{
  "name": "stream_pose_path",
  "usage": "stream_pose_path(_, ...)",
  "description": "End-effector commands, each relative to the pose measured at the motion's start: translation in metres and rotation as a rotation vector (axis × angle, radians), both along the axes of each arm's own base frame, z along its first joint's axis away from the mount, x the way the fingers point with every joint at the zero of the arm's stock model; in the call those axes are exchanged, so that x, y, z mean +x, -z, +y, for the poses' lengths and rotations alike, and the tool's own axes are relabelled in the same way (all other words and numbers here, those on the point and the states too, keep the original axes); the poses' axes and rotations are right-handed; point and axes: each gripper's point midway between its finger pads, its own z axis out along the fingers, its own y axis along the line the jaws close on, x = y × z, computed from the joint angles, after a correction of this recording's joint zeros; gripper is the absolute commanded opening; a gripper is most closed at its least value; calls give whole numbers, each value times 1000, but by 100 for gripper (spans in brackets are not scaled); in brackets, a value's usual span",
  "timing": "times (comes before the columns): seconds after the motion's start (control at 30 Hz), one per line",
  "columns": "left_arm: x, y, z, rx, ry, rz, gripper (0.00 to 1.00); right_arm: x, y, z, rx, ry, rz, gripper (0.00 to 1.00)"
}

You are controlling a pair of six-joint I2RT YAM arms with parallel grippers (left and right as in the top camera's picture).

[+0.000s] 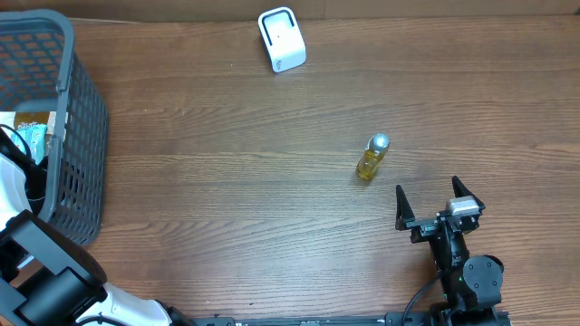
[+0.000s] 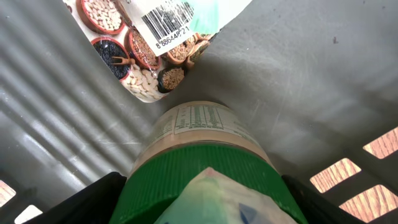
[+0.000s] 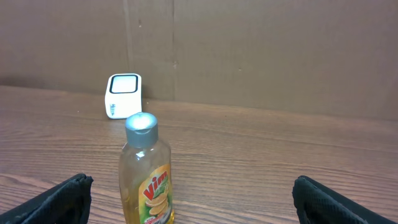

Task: Scan the item barcode
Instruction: 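Grasp the green-capped jar in the basket with the left gripper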

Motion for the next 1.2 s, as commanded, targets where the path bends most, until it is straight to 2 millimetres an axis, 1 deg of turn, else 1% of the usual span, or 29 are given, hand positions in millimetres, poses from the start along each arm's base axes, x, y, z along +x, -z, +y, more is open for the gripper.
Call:
stream_pose_path(0.0,-3,-3,-1,18,6,5,78,0,2,0,0,0,-3,100)
stream_pose_path(0.07,-3,-3,-1,17,6,4,75,0,2,0,0,0,-3,100)
stream_pose_path(0.13,-2,-3,-2,12,6,1,64,0,2,0,0,0,-3,100)
stream_pose_path(0.17,1,-3,-5,-6,8,-16,60,0,2,0,0,0,-3,100)
stream_pose_path(0.23,6,-8,-6,-22,9,-48,60,0,2,0,0,0,-3,100)
stream_pose_path(0.3,13,-24,2,2,7,-70,58,0,2,0,0,0,-3,100)
stream_pose_path(0.33,16,-35,7,20,5,-78,57,0,2,0,0,0,-3,100)
stream_pose_path(0.37,21,-51,13,40,4,-96,55,0,2,0,0,0,-3,100)
stream_pose_path(0.4,27,-73,19,65,3,-125,54,0,2,0,0,0,-3,100)
stream_pose_path(0.43,32,-89,23,84,4,-147,53,0,2,0,0,0,-3,100)
stream_pose_path(0.47,34,-99,25,95,4,-159,53,0,2,0,0,0,-3,100)
stream_pose_path(0.53,41,-135,31,139,5,-209,53,0,2,0,0,0,-3,100)
stream_pose_path(0.57,43,-148,32,153,6,-228,52,0,2,0,0,0,-3,100)
stream_pose_path(0.6,46,-167,34,175,9,-259,52,0,2,0,0,0,-3,100)
stream_pose_path(0.67,53,-200,33,203,20,-326,51,0,2,0,0,0,-3,100)
stream_pose_path(0.73,58,-240,29,240,37,-409,51,0,2,0,0,0,-3,100)
stream_pose_path(0.77,58,-255,26,255,44,-438,51,0,2,0,0,0,-3,100)
stream_pose_path(0.8,59,-265,24,262,51,-459,51,0,2,0,0,0,-3,100)
stream_pose_path(0.87,62,-298,11,275,85,-540,51,0,2,0,0,0,-3,100)
stream_pose_path(0.93,64,-314,2,279,107,-583,51,0,2,0,0,0,-3,100)
stream_pose_path(0.97,65,-326,-6,281,127,-616,50,0,2,0,0,0,-3,100)
stream_pose_path(1.03,67,-337,-15,281,150,-645,50,0,2,0,0,0,-3,100)
stream_pose_path(1.07,69,-345,-26,280,175,-666,50,0,2,0,0,0,-3,100)
stream_pose_path(1.1,71,-349,-35,279,195,-675,50,0,2,0,0,0,-3,100)
stream_pose_path(1.17,78,-353,-56,264,246,-686,49,0,2,0,0,0,-3,100)
